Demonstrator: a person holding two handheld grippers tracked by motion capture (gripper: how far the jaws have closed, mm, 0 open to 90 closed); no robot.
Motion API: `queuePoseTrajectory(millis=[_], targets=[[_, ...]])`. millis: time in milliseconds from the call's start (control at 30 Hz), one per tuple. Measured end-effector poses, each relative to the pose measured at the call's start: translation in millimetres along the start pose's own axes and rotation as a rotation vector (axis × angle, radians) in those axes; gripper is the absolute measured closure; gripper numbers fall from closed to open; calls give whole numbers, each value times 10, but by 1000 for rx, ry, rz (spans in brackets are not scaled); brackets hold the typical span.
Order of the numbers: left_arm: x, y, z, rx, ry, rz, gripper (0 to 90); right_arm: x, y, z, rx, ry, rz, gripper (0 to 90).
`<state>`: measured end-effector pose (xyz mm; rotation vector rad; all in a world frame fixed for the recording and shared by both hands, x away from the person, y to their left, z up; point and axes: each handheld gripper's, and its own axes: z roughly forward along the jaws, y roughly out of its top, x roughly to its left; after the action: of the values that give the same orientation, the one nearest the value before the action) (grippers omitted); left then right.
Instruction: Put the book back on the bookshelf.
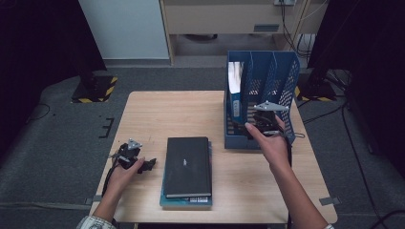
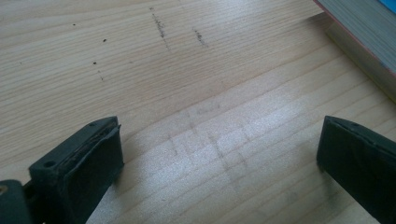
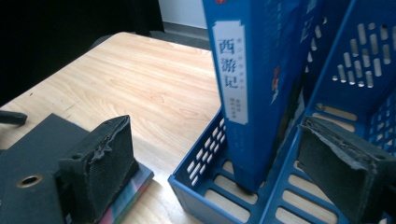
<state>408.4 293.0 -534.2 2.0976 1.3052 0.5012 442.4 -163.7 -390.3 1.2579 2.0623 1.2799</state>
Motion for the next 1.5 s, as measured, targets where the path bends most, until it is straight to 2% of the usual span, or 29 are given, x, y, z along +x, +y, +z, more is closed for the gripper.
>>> queuePoseTrajectory(millis=[267, 400, 433, 533, 633, 667, 733, 800, 900, 1000, 1100, 1233, 1300, 1500], targets=[[-11, -3, -16, 1, -8, 8, 21, 97, -114, 30, -4, 20, 5, 117], [-27, -1, -37, 4, -13, 12, 41, 241, -245, 61, 8, 47, 2, 119], [-35, 4, -57, -3, -19, 10, 50, 329, -335, 81, 18, 61, 0, 120], [-49, 5, -87, -10, -24, 14, 52, 400, -402, 99, 18, 67, -7, 123], [-58, 5, -126, -25, -35, 4, 59, 516, -494, 155, 44, 86, -21, 129], [-58, 7, -139, -27, -40, -1, 69, 593, -537, 190, 59, 95, -32, 131], [-56, 14, -169, -41, -50, -11, 72, 626, -555, 204, 61, 92, -41, 132], [-60, 17, -194, -53, -58, -26, 85, 710, -602, 242, 77, 109, -68, 135], [-70, 2, -237, -61, -66, -43, 101, 794, -656, 277, 89, 144, -58, 147], [-104, 34, -317, -91, -80, -40, 105, 912, -730, 324, 113, 190, -76, 149], [-136, 40, -380, -109, -91, -38, 104, 967, -756, 343, 123, 207, -72, 148], [-191, 45, -487, -136, -117, -19, 109, 1076, -815, 368, 147, 242, -82, 139], [-218, 78, -552, -147, -122, -4, 123, 1100, -826, 379, 152, 245, -99, 135], [-381, 216, -696, -155, -173, 56, 129, 1130, -871, 437, 176, 252, -99, 123]])
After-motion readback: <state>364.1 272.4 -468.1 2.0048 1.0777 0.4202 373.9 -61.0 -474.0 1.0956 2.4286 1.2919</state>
